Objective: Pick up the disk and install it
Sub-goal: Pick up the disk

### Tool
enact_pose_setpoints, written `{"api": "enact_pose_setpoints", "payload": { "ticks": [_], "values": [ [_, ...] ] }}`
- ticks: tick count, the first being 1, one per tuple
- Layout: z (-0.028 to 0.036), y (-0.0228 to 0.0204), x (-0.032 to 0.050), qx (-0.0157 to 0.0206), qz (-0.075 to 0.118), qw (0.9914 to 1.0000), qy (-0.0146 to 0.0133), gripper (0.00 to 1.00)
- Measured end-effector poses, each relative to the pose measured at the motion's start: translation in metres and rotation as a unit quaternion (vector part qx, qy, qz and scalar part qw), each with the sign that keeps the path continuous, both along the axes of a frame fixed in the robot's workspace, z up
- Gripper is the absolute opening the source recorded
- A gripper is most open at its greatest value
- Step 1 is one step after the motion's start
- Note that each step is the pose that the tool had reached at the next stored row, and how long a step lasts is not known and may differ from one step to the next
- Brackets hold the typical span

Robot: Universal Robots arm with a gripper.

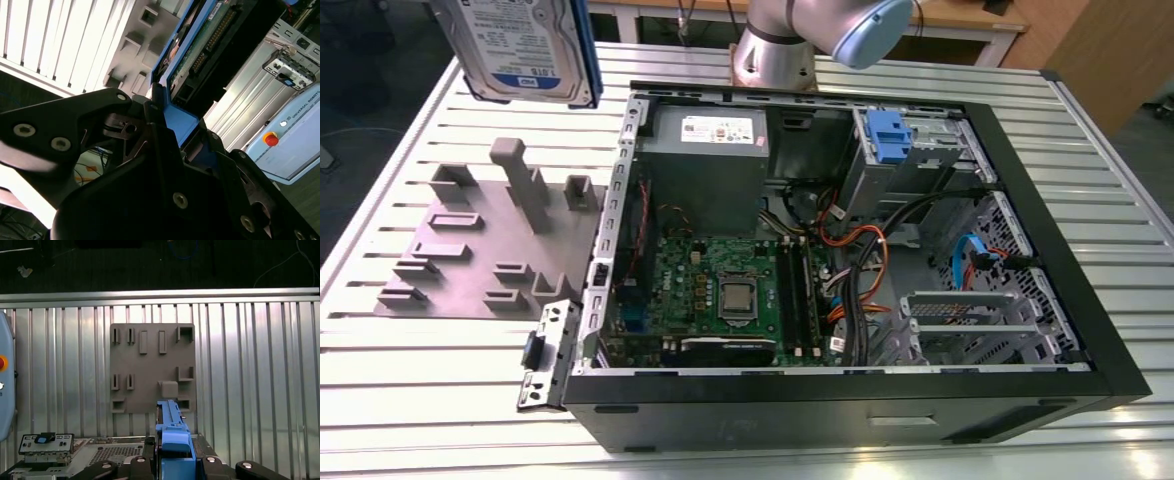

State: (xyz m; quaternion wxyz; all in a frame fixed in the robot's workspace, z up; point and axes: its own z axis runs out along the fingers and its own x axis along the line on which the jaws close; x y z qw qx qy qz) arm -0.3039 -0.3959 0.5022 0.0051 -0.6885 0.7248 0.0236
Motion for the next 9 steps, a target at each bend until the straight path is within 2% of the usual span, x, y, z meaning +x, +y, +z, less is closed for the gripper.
{"api": "enact_pose_setpoints", "payload": {
  "ticks": [3,9],
  "values": [
    [-0.0001,-0.0031,0.0002,0.0,0.0,1.0,0.0,0.36],
    [-0.0001,-0.0119,0.0003,-0.0002,0.0,1.0,0.0,0.36]
  ]
}}
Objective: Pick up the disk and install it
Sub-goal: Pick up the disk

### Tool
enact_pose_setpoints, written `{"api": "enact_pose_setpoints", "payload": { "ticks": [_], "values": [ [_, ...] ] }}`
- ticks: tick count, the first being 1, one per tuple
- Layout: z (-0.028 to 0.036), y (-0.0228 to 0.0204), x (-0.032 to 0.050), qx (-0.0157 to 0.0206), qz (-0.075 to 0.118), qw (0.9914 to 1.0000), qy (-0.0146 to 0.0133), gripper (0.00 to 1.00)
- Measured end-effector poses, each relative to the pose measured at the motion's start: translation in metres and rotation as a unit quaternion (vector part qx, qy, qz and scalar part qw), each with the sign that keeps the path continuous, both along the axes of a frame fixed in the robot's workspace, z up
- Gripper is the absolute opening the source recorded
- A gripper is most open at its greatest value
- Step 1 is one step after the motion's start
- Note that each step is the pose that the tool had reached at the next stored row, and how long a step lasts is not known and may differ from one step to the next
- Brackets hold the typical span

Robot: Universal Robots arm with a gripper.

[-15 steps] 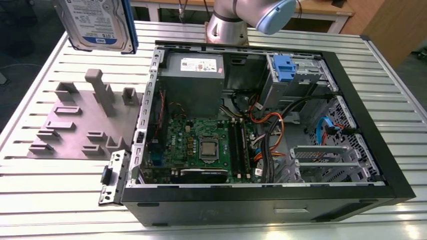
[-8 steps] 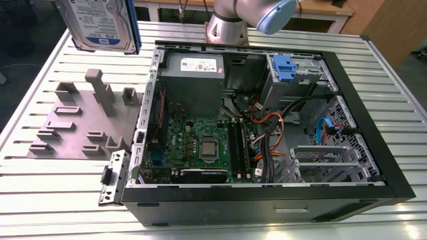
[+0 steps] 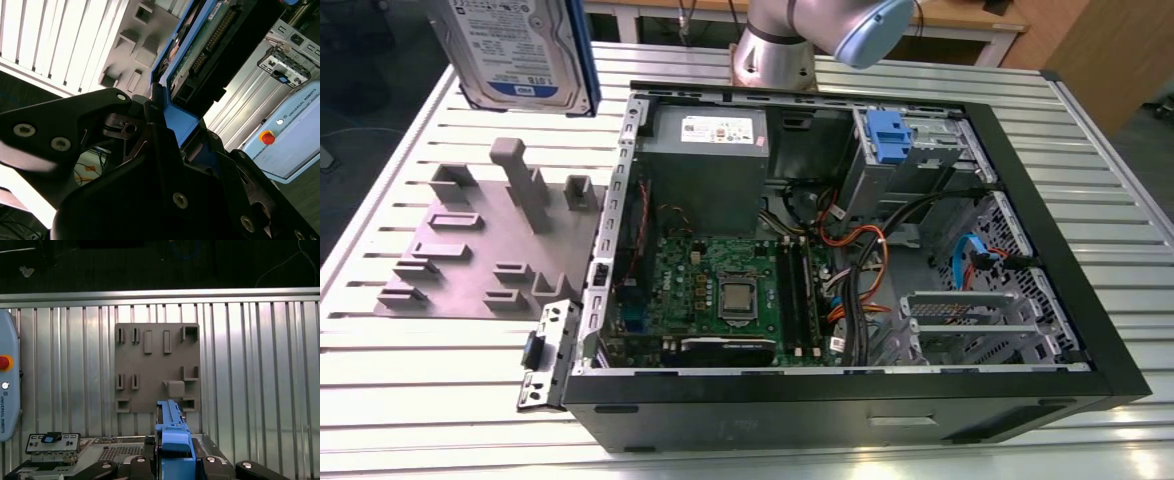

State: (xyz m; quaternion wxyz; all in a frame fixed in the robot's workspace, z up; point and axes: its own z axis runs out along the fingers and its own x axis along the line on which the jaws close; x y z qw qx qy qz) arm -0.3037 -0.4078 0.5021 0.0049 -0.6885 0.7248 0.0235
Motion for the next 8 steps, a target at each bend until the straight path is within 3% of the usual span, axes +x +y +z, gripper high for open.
{"api": "enact_pose_setpoints", "payload": {
  "ticks": [8],
  "values": [
    [-0.0001,-0.0017,0.0006,-0.0002,0.0,1.0,0.0,0.36]
  ]
}}
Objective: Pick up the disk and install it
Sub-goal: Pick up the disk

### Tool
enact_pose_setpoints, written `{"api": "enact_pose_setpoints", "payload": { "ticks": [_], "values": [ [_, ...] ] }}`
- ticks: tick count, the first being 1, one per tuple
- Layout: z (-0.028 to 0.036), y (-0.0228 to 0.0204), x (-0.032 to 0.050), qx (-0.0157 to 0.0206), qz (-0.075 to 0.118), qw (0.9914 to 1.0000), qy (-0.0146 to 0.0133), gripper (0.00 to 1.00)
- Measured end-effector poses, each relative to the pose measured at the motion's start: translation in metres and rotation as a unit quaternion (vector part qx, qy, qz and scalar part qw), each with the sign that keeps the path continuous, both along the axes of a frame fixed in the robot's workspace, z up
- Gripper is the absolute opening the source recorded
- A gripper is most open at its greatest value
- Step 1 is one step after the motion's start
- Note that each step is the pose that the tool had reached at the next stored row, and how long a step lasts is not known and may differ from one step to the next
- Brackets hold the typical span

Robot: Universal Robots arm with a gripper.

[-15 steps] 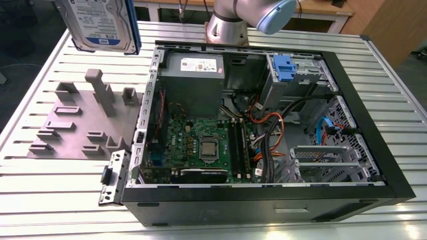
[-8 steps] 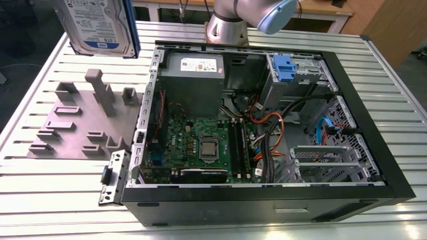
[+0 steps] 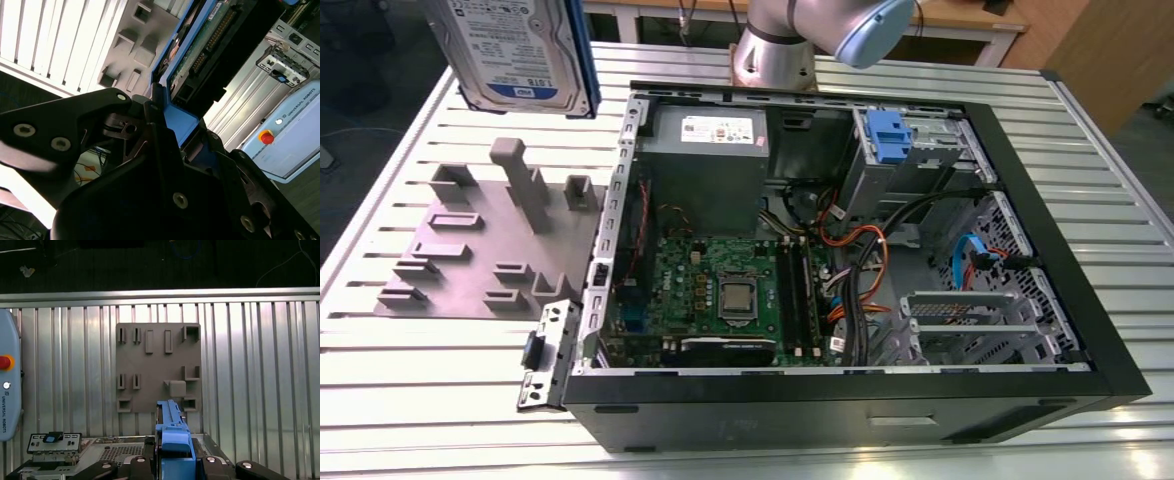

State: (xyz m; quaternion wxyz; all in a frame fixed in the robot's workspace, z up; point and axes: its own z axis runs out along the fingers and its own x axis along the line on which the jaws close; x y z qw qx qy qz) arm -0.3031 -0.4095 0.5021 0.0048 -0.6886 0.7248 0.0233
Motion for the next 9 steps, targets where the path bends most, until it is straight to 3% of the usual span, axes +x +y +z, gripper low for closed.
{"api": "enact_pose_setpoints", "payload": {
  "ticks": [9],
  "values": [
    [0.0,0.0001,0.0055,0.0,0.0,1.0,0.0,0.36]
  ]
}}
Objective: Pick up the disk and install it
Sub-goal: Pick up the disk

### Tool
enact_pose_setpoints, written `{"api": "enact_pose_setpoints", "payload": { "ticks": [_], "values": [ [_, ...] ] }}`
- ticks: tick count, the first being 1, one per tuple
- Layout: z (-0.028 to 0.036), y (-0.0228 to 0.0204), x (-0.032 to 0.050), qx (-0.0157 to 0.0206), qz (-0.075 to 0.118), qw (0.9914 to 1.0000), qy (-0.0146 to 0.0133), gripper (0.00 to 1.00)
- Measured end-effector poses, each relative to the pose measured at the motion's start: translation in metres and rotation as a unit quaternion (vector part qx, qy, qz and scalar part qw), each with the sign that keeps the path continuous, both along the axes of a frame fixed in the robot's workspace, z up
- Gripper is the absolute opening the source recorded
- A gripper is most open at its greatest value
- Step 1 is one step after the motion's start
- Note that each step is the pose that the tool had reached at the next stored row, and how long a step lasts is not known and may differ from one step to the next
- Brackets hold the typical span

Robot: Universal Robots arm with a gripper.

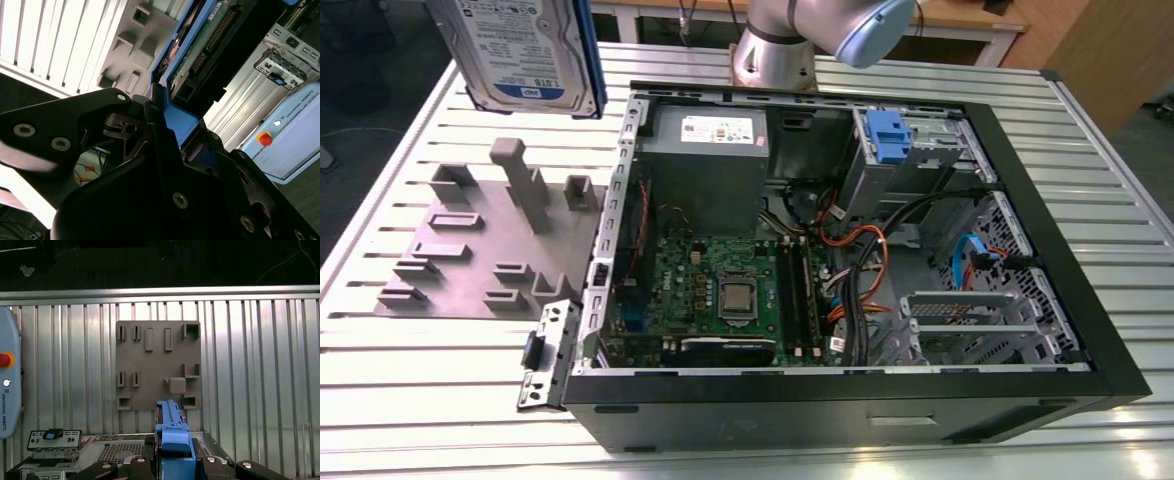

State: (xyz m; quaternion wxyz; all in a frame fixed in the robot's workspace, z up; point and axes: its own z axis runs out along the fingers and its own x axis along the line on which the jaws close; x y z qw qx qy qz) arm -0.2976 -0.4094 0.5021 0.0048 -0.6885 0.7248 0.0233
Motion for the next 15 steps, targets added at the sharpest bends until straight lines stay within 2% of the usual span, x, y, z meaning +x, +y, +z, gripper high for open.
{"api": "enact_pose_setpoints", "payload": {
  "ticks": [15],
  "values": [
    [0.0,0.0,0.0111,0.0,0.0,1.0,0.0,0.36]
  ]
}}
